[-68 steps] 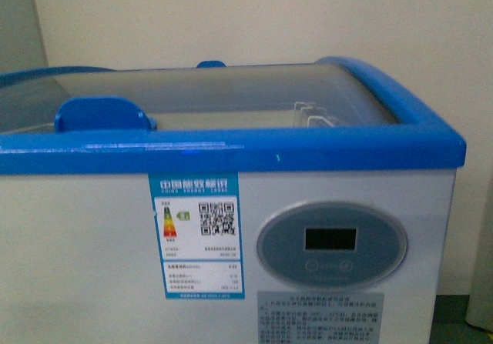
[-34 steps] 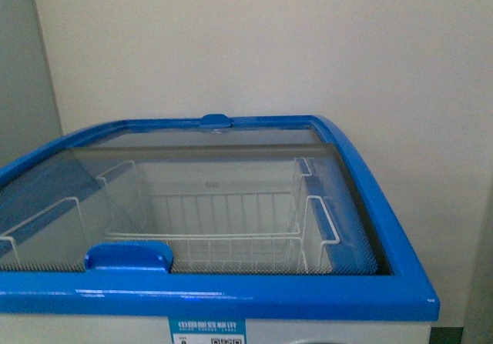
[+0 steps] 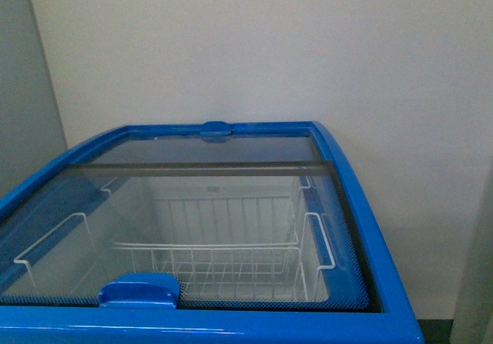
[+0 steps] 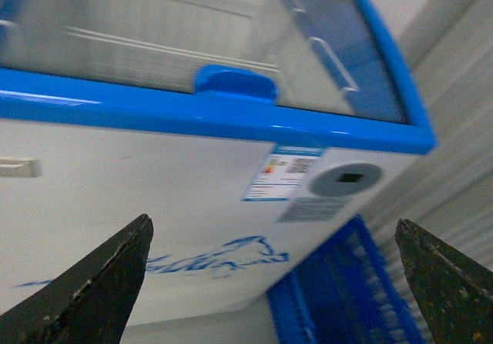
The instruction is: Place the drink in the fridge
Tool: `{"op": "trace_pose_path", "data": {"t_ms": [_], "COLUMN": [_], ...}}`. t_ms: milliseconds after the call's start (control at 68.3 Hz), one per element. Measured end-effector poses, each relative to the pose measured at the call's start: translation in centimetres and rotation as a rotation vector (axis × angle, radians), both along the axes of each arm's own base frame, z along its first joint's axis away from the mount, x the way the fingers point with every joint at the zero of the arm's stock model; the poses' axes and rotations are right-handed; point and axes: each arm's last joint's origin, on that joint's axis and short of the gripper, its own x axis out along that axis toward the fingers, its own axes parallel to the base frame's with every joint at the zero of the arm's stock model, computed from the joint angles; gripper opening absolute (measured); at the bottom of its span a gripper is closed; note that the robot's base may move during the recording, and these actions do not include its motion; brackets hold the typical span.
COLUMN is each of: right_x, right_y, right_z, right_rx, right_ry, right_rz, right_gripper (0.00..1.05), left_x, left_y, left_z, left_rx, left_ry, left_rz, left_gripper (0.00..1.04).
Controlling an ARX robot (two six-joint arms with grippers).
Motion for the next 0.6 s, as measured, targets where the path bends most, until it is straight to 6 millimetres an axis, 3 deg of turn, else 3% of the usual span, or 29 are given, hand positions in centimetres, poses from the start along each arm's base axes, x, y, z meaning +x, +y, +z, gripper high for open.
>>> {"op": "trace_pose_path", "data": {"t_ms": [132, 366, 601], "right_x": [0.0, 0.0, 0.0], "right_y": [0.0, 0.0, 0.0], "right_z": [0.0, 0.0, 0.0], "right_rx": [0.000, 0.000, 0.000], "right_ry": [0.000, 0.000, 0.000], "right_rz": [-0.006, -0.003, -0.003], "right_gripper": [0.39, 0.39, 0.39], "left_x": [2.6, 9.6, 14.4], "left_y": [-0.8, -3.0, -5.5], "left_z": [1.8, 5.8, 6.6], "left_rx": [0.012, 0.165, 0.442], "left_ry": [-0.081, -0.303, -0.503], "left_rz": [-0.088, -0.244, -0.450], "left_gripper": [0.97, 0.97, 0.97]}}
